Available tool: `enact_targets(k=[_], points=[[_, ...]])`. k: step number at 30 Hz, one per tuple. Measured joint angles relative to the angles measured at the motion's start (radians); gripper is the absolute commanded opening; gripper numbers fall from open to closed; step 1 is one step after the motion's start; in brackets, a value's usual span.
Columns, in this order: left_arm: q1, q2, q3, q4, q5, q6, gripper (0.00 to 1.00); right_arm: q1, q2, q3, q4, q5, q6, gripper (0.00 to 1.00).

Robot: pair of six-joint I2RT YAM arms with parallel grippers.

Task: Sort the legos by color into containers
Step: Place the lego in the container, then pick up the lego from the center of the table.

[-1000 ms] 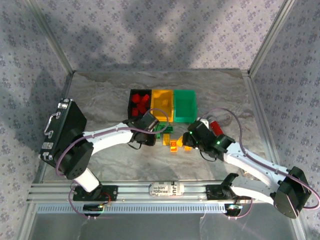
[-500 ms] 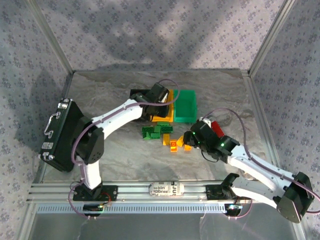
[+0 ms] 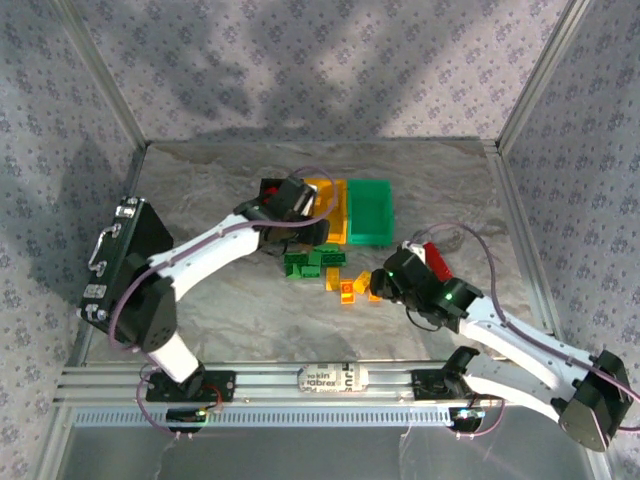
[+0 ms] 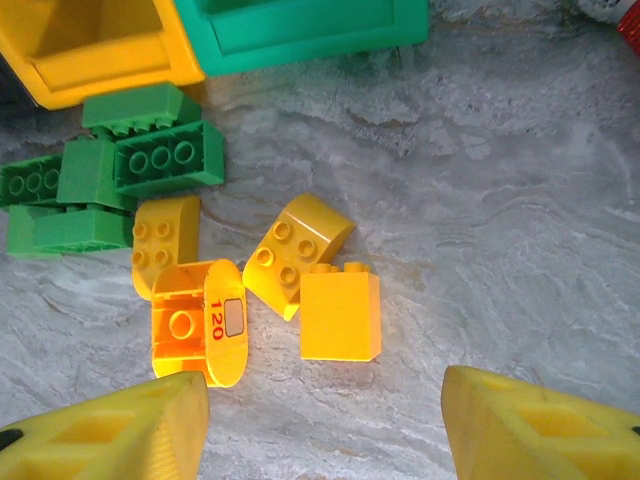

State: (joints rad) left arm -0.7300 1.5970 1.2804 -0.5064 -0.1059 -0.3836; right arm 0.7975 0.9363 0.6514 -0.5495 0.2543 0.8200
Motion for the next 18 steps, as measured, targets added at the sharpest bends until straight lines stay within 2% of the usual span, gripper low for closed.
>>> enact_targets(k=[5, 13, 18], points=[[-0.012, -0.147, -0.157, 0.035, -0.002, -0.026, 0.79, 0.043, 0.082, 0.003, 0.005, 0.000, 0.000, 0.66], [-0.034, -0.283, -0.382, 0.040, -0.004, -0.083, 0.79, 0.141, 0.249, 0.068, 0.046, 0.002, 0.019, 0.72], [-0.039, -0.388, -0.507, 0.040, -0.013, -0.126, 0.78, 0.164, 0.377, 0.140, 0.063, 0.003, 0.027, 0.69]])
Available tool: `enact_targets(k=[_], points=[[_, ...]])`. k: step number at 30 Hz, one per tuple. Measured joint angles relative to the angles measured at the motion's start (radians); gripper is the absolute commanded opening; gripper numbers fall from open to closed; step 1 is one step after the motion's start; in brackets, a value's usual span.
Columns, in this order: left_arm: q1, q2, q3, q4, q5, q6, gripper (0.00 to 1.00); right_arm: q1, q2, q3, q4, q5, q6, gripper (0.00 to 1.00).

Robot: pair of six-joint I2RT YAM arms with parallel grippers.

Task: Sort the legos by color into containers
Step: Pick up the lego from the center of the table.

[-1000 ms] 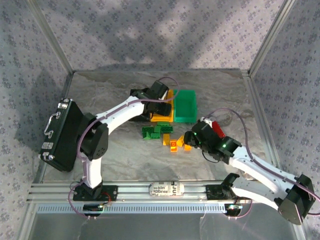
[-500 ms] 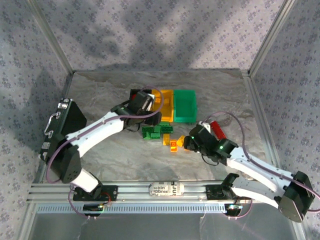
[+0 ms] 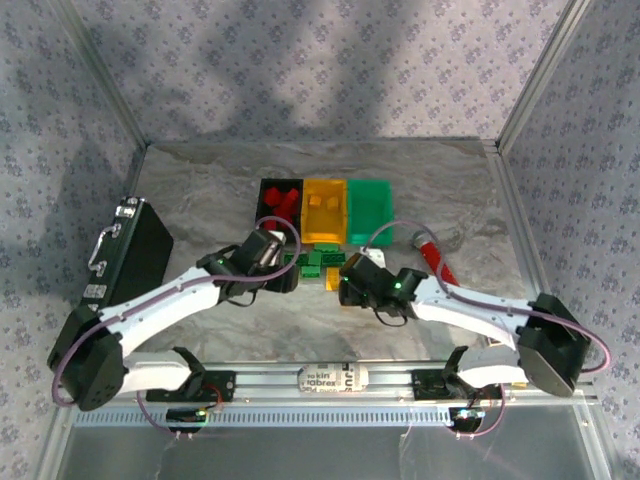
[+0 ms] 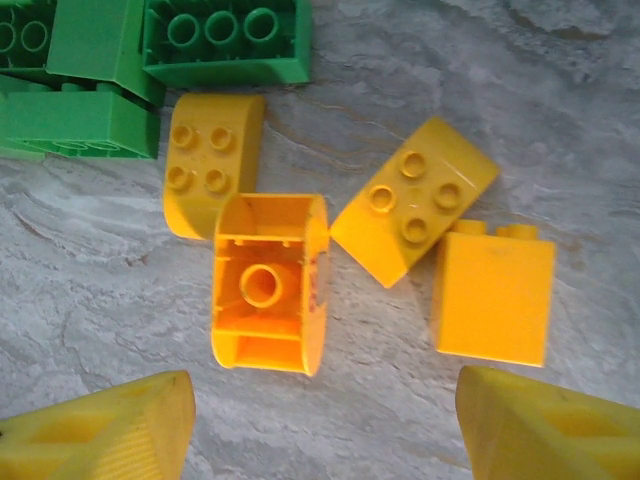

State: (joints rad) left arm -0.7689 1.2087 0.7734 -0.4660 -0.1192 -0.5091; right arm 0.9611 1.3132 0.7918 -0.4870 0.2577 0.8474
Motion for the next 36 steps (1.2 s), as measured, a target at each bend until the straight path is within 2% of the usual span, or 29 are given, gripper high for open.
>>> enact_targets(k=[7, 17, 22, 24, 25, 36], points=[[0.000, -0.105, -0.078, -0.003, -0.013, -0.032, 0.77, 0.000, 0.161, 0.116, 0.005, -0.003, 0.003, 0.64], [0.000, -0.127, -0.114, 0.000, -0.027, -0.042, 0.76, 0.006, 0.334, 0.217, -0.042, -0.010, 0.029, 0.55], [0.001, -0.128, -0.126, 0.003, -0.027, -0.043, 0.75, 0.011, 0.358, 0.235, -0.079, -0.008, 0.043, 0.44], [0.001, -0.128, -0.130, 0.003, -0.027, -0.043, 0.75, 0.015, 0.359, 0.240, -0.097, -0.005, 0.049, 0.33], [0.001, -0.129, -0.134, 0.005, -0.027, -0.043, 0.75, 0.016, 0.359, 0.243, -0.101, -0.003, 0.049, 0.30], [0.010, -0.154, -0.143, 0.008, -0.027, -0.043, 0.74, 0.025, 0.325, 0.360, -0.204, 0.055, 0.019, 0.31]])
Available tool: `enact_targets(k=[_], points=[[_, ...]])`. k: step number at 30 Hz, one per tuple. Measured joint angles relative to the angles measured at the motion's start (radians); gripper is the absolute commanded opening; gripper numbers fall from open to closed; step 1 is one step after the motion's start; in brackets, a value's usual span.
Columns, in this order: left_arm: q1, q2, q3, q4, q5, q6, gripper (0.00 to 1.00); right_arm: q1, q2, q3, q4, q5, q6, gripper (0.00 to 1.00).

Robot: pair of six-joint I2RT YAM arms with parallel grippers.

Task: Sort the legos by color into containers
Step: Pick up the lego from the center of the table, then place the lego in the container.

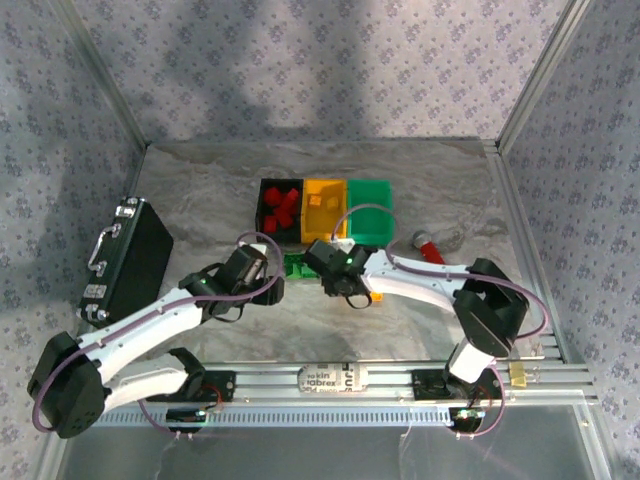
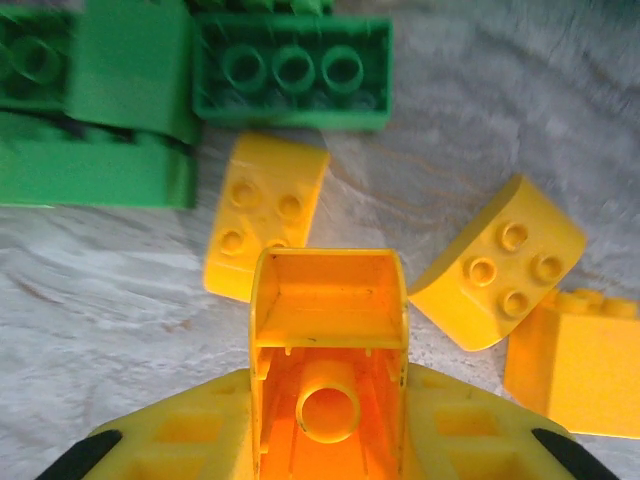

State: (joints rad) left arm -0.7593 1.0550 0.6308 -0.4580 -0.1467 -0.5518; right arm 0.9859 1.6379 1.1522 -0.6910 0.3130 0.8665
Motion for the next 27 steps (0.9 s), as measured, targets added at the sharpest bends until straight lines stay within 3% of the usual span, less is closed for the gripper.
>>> enact_targets(k=[10, 11, 13, 14, 20, 27], points=[[-0.025, -0.055, -0.021, 0.013, 0.003, -0.037, 0.71, -0.187, 0.076, 0.348, -0.009, -0.039, -0.166, 0.32], [-0.032, -0.063, -0.026, 0.014, 0.003, -0.045, 0.71, -0.209, 0.114, 0.397, -0.008, -0.050, -0.177, 0.38], [-0.045, -0.072, -0.030, 0.014, 0.003, -0.058, 0.71, -0.244, 0.194, 0.489, -0.008, -0.067, -0.204, 0.75], [-0.053, -0.074, -0.030, 0.014, 0.003, -0.063, 0.71, -0.257, 0.232, 0.528, -0.003, -0.069, -0.220, 0.80], [-0.102, -0.079, -0.030, 0.012, -0.006, -0.079, 0.69, -0.222, 0.258, 0.529, 0.014, -0.055, -0.262, 0.81], [-0.128, 0.010, 0.022, 0.013, -0.002, -0.073, 0.70, -0.203, 0.063, 0.264, 0.067, -0.053, -0.248, 0.78]])
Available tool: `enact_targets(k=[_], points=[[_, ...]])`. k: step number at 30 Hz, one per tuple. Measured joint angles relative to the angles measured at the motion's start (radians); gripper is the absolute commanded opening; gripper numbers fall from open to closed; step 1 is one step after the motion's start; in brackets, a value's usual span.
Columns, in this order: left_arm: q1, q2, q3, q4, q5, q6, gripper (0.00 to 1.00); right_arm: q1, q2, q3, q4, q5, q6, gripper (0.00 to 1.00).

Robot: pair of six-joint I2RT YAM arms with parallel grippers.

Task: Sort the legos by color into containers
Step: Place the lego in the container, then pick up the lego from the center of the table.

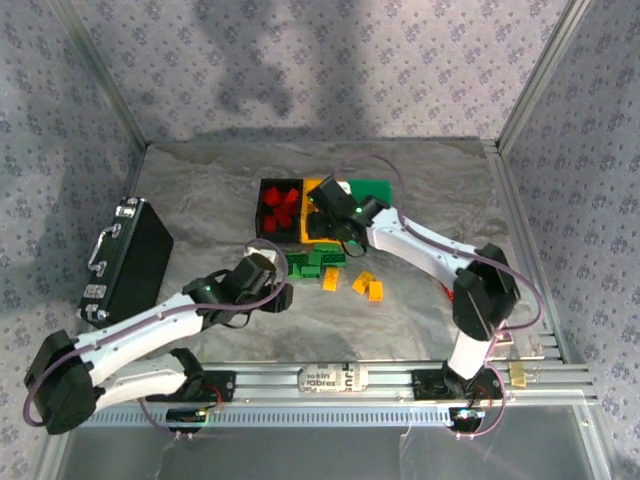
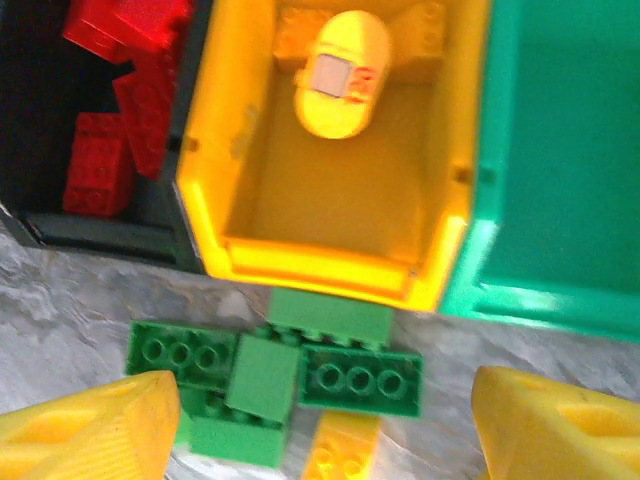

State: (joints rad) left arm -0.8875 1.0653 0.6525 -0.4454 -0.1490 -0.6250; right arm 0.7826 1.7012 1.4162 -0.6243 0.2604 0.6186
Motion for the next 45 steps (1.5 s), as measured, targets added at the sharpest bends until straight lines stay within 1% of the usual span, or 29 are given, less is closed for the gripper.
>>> enact_targets(k=[6, 12, 17, 21, 27, 33, 45], points=[[-0.061, 0.192, 0.141, 0.014, 0.010, 0.022, 0.72, -0.021, -0.239, -0.240, 0.020, 0.025, 0.048, 0.76], [-0.097, 0.396, 0.292, 0.022, 0.047, 0.033, 0.72, -0.044, -0.436, -0.414, 0.048, 0.044, 0.095, 0.73], [-0.111, 0.538, 0.387, 0.008, 0.079, 0.032, 0.72, -0.065, -0.541, -0.511, 0.055, 0.051, 0.124, 0.71], [-0.116, 0.613, 0.444, -0.013, 0.097, 0.032, 0.72, -0.087, -0.615, -0.571, 0.057, 0.050, 0.137, 0.71], [-0.116, 0.709, 0.545, -0.060, 0.098, 0.037, 0.71, -0.109, -0.694, -0.627, 0.057, 0.050, 0.153, 0.71], [-0.116, 0.777, 0.600, -0.097, 0.096, 0.045, 0.69, -0.116, -0.750, -0.677, 0.057, 0.047, 0.168, 0.70], [-0.116, 0.843, 0.649, -0.135, 0.069, 0.059, 0.68, -0.117, -0.765, -0.702, 0.079, 0.039, 0.187, 0.69]])
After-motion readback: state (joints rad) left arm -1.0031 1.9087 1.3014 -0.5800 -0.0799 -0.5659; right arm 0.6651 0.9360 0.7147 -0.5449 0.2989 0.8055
